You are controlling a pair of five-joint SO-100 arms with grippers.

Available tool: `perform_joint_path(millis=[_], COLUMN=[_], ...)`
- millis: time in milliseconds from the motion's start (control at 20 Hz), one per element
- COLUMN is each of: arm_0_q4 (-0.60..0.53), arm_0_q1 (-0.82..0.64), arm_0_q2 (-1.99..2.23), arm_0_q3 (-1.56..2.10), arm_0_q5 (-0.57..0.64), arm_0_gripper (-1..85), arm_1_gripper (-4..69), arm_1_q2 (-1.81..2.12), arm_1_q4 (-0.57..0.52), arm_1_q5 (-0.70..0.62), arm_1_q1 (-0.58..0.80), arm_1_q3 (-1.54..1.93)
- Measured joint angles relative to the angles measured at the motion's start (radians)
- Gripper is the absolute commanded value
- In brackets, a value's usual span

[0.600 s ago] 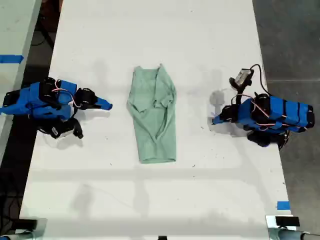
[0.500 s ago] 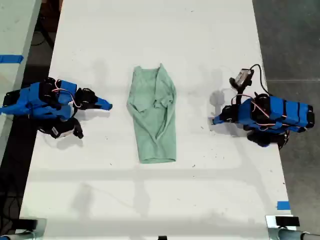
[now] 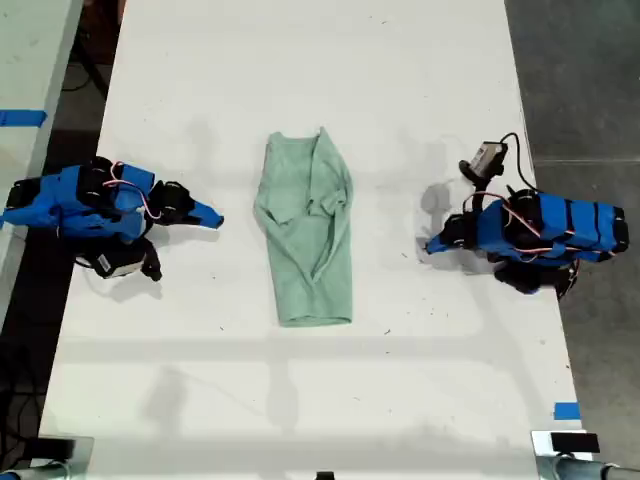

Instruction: Fold t shirt

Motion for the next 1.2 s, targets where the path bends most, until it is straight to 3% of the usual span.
perform_joint_path(millis=[150,350,550,800,900,1000,1050,1200], arm_0_q4=[-0.008,0.066,0.08,0.189,0.213,0.215,0.215,0.201], arm_0_q1=[0.081,0.285,0.385,0.434,0.433,0.433,0.428,0.416], arm_0_q2=[-0.302,-1.112,-1.764,-2.253,-2.382,-2.48,-2.513,-2.586], arm_0_q3=[-0.206,-0.844,-1.391,-1.858,-1.971,-2.019,-2.037,-2.091], arm_0_q5=[-0.12,-0.261,-0.285,-0.258,-0.258,-0.258,-0.256,-0.23], arm_0_gripper=[-0.1,0.4,14.5,19.2,19.4,14.8,0.0,-0.1], arm_1_gripper=[-1.9,-1.9,-1.9,14.0,15.1,15.2,15.2,15.3], arm_1_q2=[-0.156,-0.836,-1.549,-2.025,-2.082,-2.089,-2.089,-2.092], arm_1_q4=[0.009,0.011,0.015,0.029,0.031,0.031,0.031,0.031], arm_1_q5=[0.026,0.069,0.048,-0.003,-0.011,-0.014,-0.014,-0.014], arm_1_q1=[-0.038,-0.169,-0.275,-0.339,-0.354,-0.37,-0.374,-0.388], arm_1_q3=[-0.184,-0.723,-1.302,-1.713,-1.781,-1.807,-1.815,-1.816])
